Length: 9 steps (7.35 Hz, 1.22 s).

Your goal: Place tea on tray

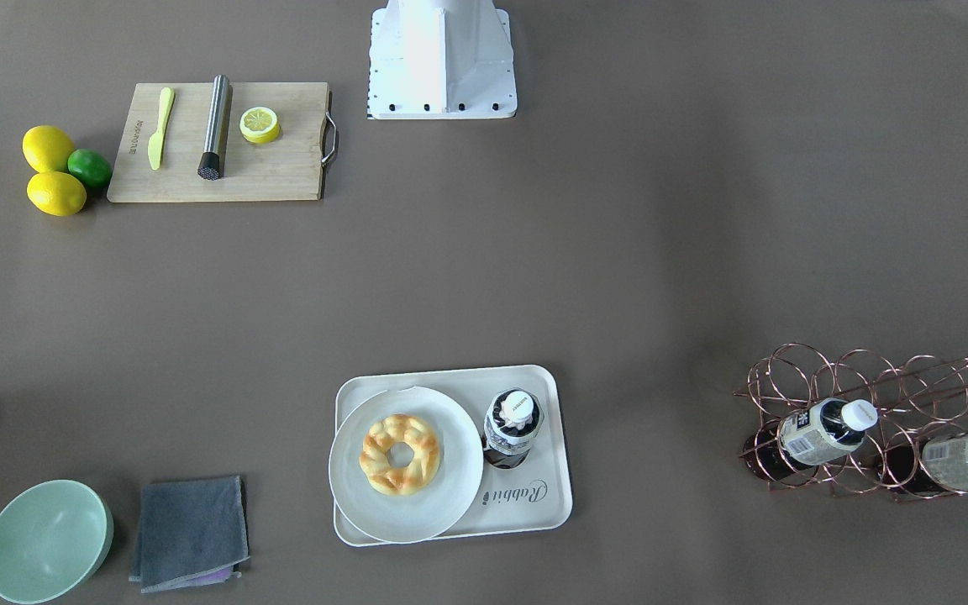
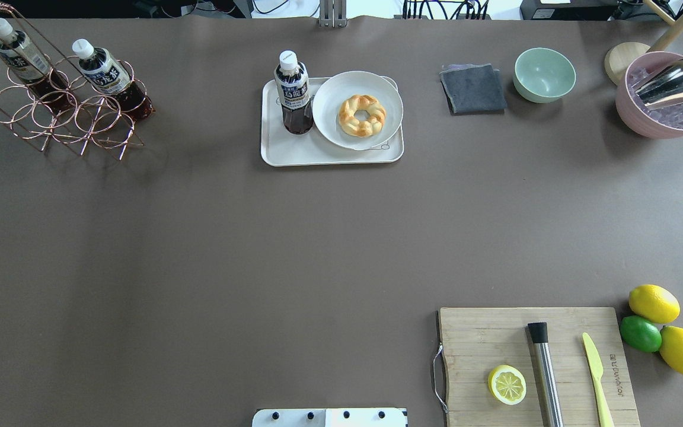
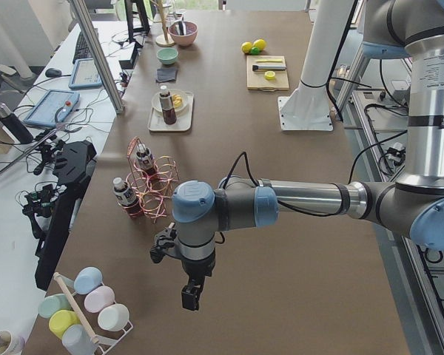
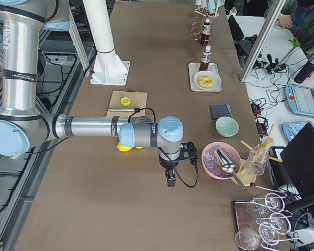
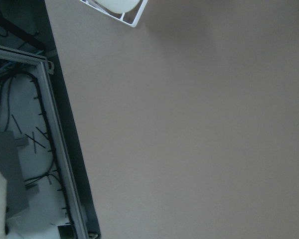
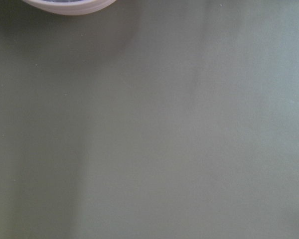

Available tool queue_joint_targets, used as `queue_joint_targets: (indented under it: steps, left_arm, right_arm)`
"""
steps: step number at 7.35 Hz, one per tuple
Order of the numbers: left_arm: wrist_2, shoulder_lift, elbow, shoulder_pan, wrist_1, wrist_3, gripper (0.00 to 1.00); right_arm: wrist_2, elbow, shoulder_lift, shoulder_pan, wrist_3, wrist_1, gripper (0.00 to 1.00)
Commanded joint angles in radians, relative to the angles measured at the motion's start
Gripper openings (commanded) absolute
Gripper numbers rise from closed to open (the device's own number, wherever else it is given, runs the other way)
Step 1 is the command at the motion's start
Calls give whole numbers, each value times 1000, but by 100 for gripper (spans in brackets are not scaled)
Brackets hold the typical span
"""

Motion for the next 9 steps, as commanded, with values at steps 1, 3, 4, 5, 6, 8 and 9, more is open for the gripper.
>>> queue_joint_targets:
  steps: [1,3,4,5,6,8,9]
  left_arm:
    - [-120,44,2,-3,-1,-3,100]
    - [-120,50,39,9,-1,-1,100]
    - [-120,49,37,11,-3,5,100]
    - [-118,49,40,11,-1,2,100]
    - [-121,47,39,24,-3,-4,100]
    - [-123,37,17,133,-3,-134,100]
    - [-123,43,-12,148,-3,-180,100]
  right_arm:
    - [-7,-25,-1,-6,-4,0,100]
    - [-9,-26,-1,-12,-4,3,100]
    - [-9,-26,-1,-15,-4,3,100]
    - [-9,-26,-1,-17,-4,3,100]
    - [-12,-29,-6,-17,-4,1,100]
    - [-10,-29,-7,-17,-4,1,100]
    - [-9,-29,-7,-17,-4,1,100]
